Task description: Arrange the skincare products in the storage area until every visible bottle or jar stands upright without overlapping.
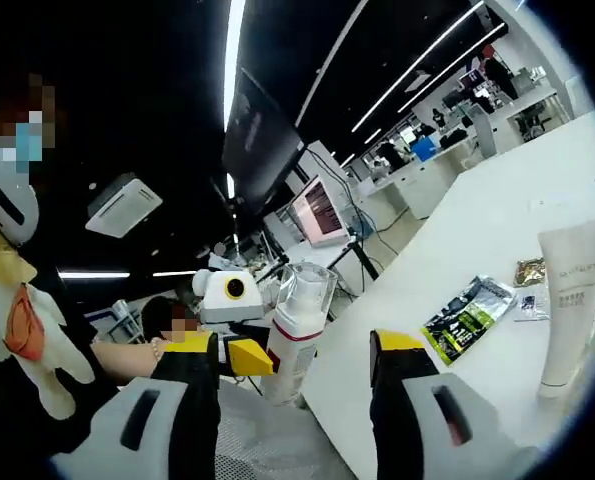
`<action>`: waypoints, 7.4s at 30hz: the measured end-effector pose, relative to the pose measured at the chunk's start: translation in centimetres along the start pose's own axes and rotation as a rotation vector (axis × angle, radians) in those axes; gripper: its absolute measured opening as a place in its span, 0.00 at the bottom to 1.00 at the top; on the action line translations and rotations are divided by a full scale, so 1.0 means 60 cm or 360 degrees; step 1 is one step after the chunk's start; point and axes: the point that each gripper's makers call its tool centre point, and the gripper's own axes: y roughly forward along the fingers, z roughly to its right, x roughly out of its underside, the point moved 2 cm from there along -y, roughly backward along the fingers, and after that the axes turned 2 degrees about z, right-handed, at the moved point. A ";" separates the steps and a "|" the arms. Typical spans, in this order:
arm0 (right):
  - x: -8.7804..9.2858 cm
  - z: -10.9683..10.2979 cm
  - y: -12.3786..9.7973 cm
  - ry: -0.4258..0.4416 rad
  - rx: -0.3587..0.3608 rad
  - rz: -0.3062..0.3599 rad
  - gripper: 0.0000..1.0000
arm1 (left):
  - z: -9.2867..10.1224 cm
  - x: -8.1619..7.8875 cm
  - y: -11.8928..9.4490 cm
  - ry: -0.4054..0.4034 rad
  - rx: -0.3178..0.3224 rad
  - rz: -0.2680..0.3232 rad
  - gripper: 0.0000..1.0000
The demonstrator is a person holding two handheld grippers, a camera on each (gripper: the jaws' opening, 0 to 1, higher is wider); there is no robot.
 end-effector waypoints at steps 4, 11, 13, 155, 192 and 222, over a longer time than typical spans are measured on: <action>-0.008 -0.013 0.006 0.0056 -0.0077 0.0032 0.55 | 0.013 -0.003 0.005 0.0025 0.0051 -0.0007 0.24; -0.009 -0.010 0.008 0.0040 -0.0067 0.0019 0.49 | 0.022 0.003 0.014 0.0007 0.0098 -0.0027 0.24; -0.011 -0.011 0.007 0.0035 -0.0065 0.0028 0.48 | 0.024 0.008 0.018 0.0018 0.0101 -0.0055 0.24; 0.073 0.243 -0.333 -0.0675 0.1004 -0.0423 0.37 | -0.101 0.193 0.385 0.0924 0.0229 -0.0857 0.20; 0.081 0.229 -0.311 -0.0689 0.0965 -0.0502 0.42 | -0.094 0.172 0.349 0.0901 0.0118 -0.0763 0.30; 0.042 0.172 -0.275 -0.0775 0.1121 -0.0360 0.68 | -0.090 0.091 0.109 0.0606 -0.0370 -0.0508 0.75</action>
